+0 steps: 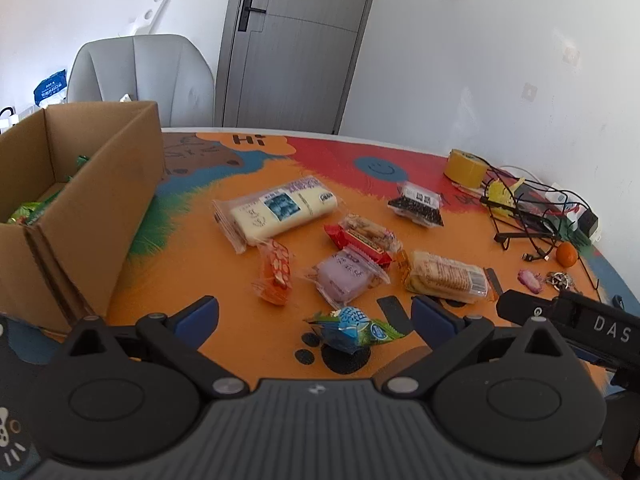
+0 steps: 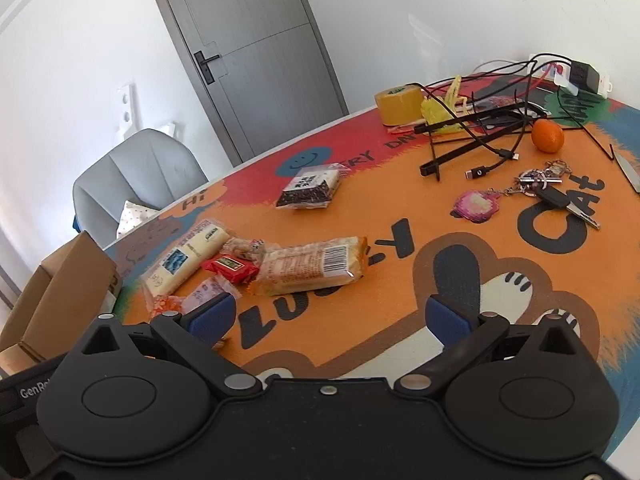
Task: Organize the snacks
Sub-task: 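Move both grippers back toward the remaining snacks on the table, then close the left gripper on the blue-and-green candy pack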
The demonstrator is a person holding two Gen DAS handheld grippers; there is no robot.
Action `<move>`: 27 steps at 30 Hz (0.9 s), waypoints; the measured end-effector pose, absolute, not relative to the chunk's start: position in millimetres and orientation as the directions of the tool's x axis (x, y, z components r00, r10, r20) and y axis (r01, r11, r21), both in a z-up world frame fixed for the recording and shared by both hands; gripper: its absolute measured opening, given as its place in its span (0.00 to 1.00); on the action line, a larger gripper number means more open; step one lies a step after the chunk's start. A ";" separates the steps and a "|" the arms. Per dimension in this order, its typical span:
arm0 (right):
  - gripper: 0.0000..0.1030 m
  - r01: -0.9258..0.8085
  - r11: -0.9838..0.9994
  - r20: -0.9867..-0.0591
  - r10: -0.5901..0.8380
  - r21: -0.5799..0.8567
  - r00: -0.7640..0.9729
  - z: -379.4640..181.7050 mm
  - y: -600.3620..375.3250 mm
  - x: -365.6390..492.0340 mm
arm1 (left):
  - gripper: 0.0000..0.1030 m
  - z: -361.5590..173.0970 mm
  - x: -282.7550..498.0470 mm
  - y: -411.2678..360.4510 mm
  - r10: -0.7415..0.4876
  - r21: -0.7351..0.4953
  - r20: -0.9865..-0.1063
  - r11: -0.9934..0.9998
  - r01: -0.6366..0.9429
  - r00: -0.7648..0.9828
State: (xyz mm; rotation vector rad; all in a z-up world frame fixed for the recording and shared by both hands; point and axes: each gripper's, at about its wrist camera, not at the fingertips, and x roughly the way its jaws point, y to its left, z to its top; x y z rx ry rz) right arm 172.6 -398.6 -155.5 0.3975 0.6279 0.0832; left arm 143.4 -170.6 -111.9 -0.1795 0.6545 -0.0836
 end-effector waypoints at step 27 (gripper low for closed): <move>1.00 0.031 0.937 -0.587 0.192 0.348 0.786 -164.3 -381.7 208.0 | 0.25 -131.1 165.1 -178.0 -0.113 -0.223 -0.608 0.974 -0.032 0.786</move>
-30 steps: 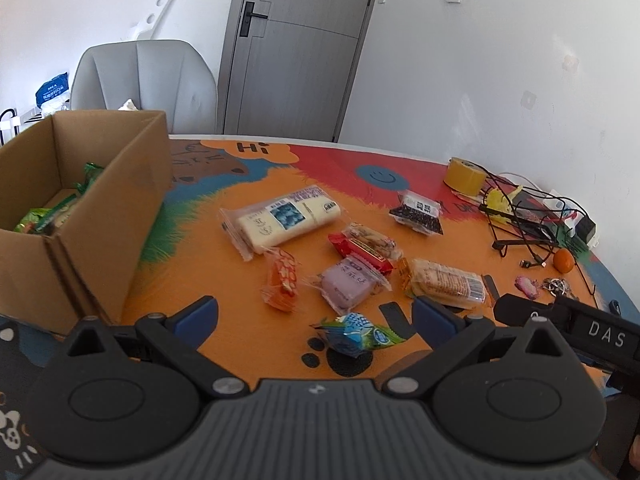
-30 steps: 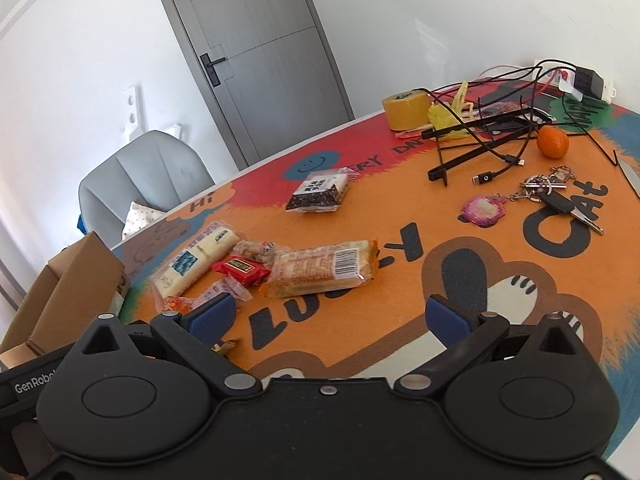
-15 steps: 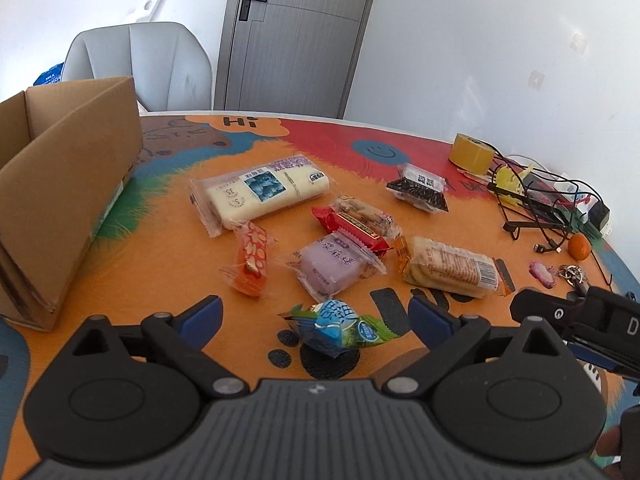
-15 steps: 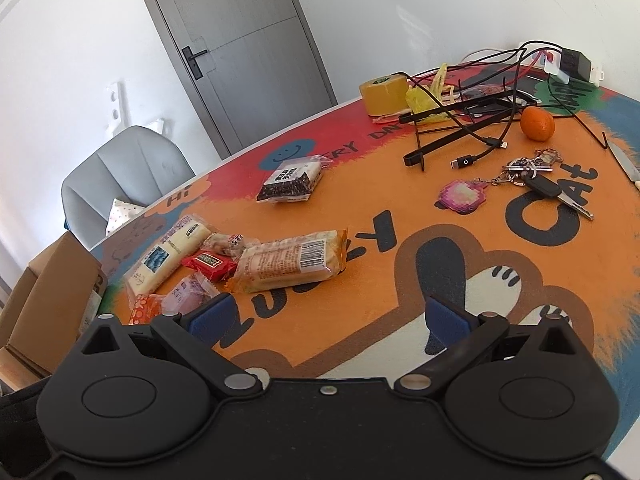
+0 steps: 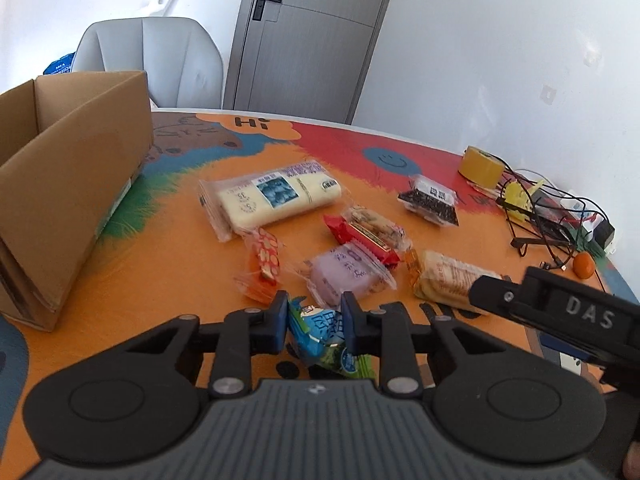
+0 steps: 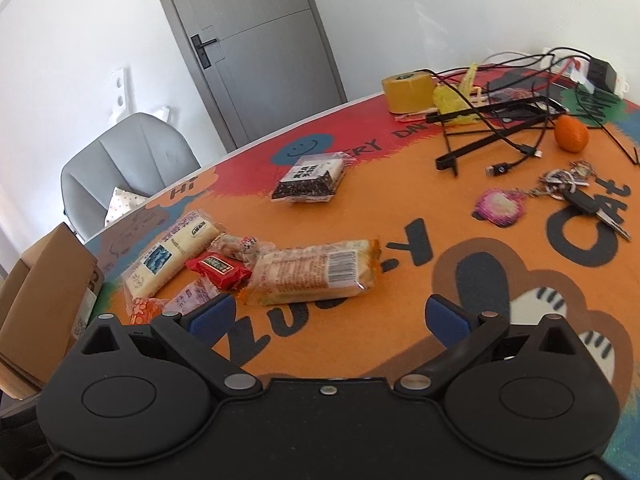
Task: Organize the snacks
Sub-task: 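Close the left gripper on the blue-and-green candy pack, then grasp the long barcoded bread bag with the right gripper while the left holds the candy pack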
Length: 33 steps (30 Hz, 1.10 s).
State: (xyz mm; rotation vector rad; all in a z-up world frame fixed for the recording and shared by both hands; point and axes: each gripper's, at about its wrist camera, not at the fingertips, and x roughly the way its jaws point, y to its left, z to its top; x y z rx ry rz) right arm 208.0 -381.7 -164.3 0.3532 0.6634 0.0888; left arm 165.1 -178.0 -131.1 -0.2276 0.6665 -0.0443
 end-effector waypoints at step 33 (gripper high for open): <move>1.00 0.027 0.999 -0.644 0.005 0.041 0.765 -174.5 -334.1 275.3 | 0.25 -112.1 176.8 -124.6 -0.045 -0.286 -0.571 0.947 -0.147 0.820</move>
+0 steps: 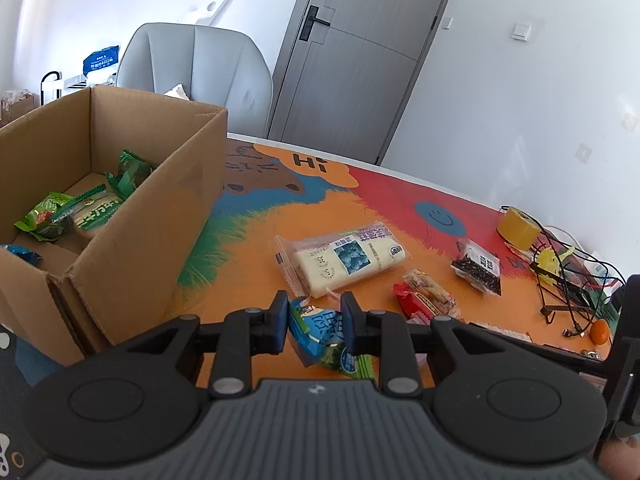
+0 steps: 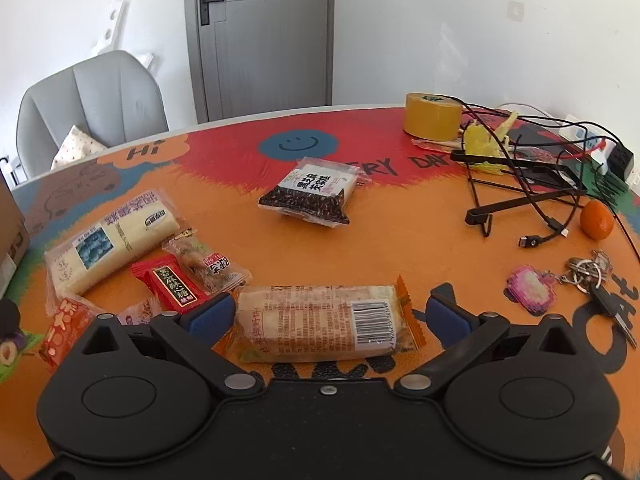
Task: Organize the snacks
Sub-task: 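Grasp the long barcoded bread bag with the right gripper while the left holds the candy pack, then lift the candy pack and bread bag and carry both over the cardboard box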
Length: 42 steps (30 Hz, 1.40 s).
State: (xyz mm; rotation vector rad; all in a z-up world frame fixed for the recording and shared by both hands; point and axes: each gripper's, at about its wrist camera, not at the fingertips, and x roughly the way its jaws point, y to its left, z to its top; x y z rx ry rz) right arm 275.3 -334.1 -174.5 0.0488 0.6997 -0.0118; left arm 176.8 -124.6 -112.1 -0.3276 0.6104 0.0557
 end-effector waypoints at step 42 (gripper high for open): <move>0.75 -0.053 0.972 -0.480 0.161 0.230 0.862 -113.6 -333.3 176.4 | 0.25 -53.1 102.4 -95.9 0.039 -0.251 -0.436 0.954 -0.163 0.899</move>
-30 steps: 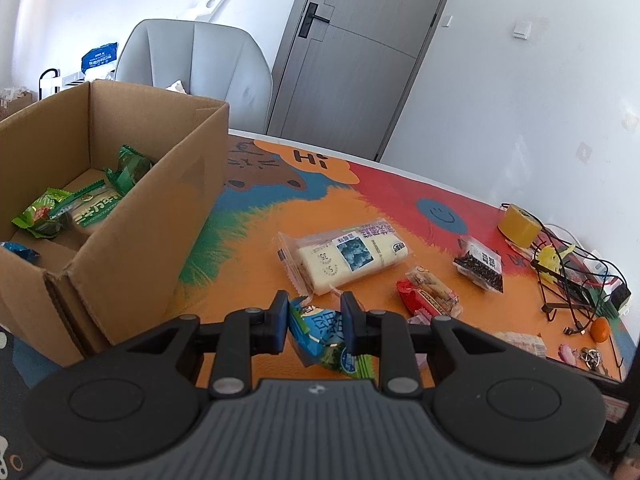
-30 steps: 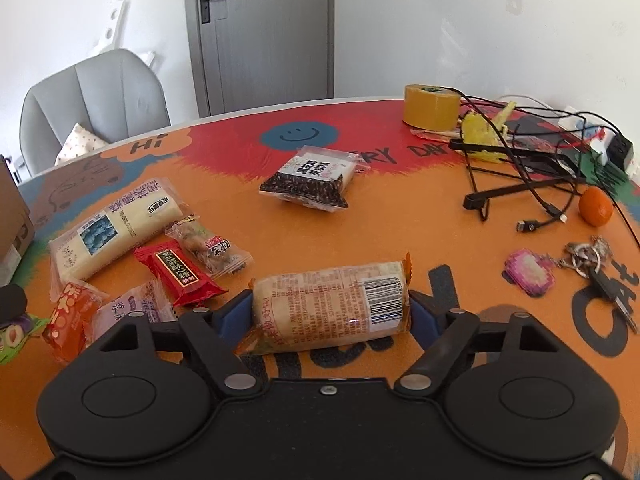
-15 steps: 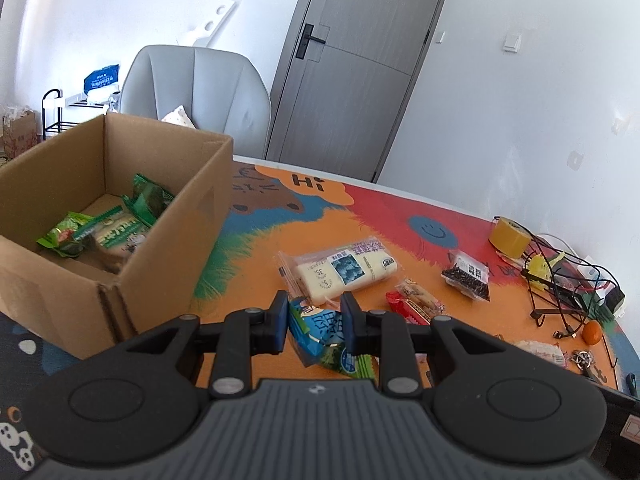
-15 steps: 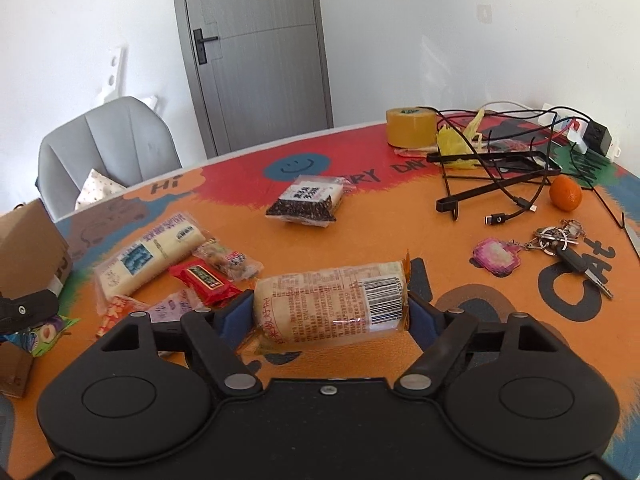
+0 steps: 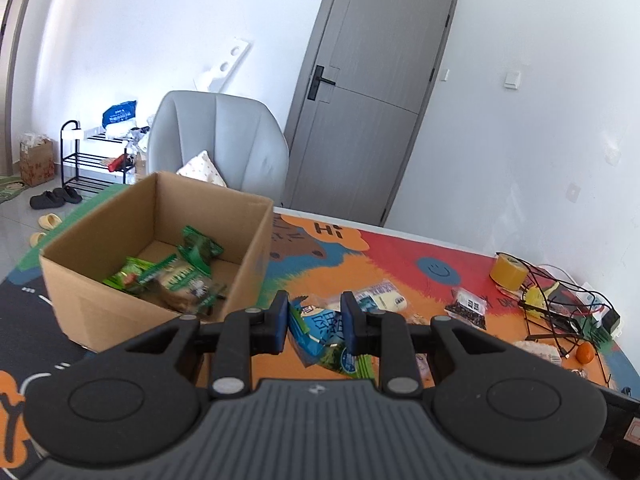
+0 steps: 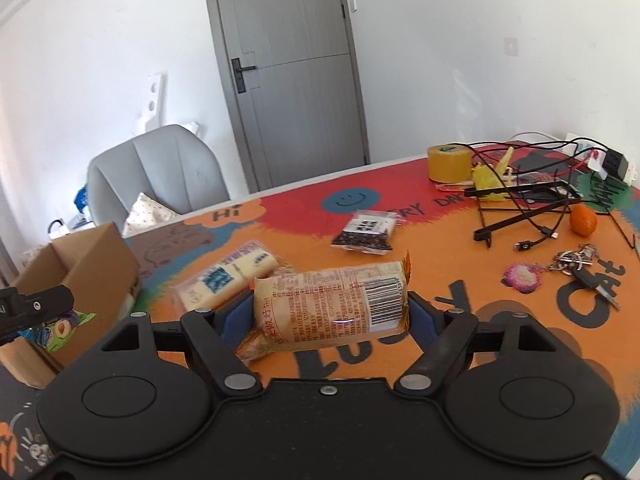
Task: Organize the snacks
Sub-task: 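Lift the candy pack and bread bag and carry both over the cardboard box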
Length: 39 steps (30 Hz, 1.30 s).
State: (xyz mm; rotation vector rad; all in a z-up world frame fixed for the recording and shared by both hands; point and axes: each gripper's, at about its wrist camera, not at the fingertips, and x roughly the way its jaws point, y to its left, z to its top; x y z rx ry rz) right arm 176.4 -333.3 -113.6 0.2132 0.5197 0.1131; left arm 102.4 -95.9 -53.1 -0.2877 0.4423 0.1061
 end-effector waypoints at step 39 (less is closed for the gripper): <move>0.75 -0.397 0.901 -0.395 0.434 0.175 0.810 -48.2 -192.1 156.0 | 0.25 4.2 67.7 18.8 0.165 -0.258 -0.375 0.927 -0.273 0.912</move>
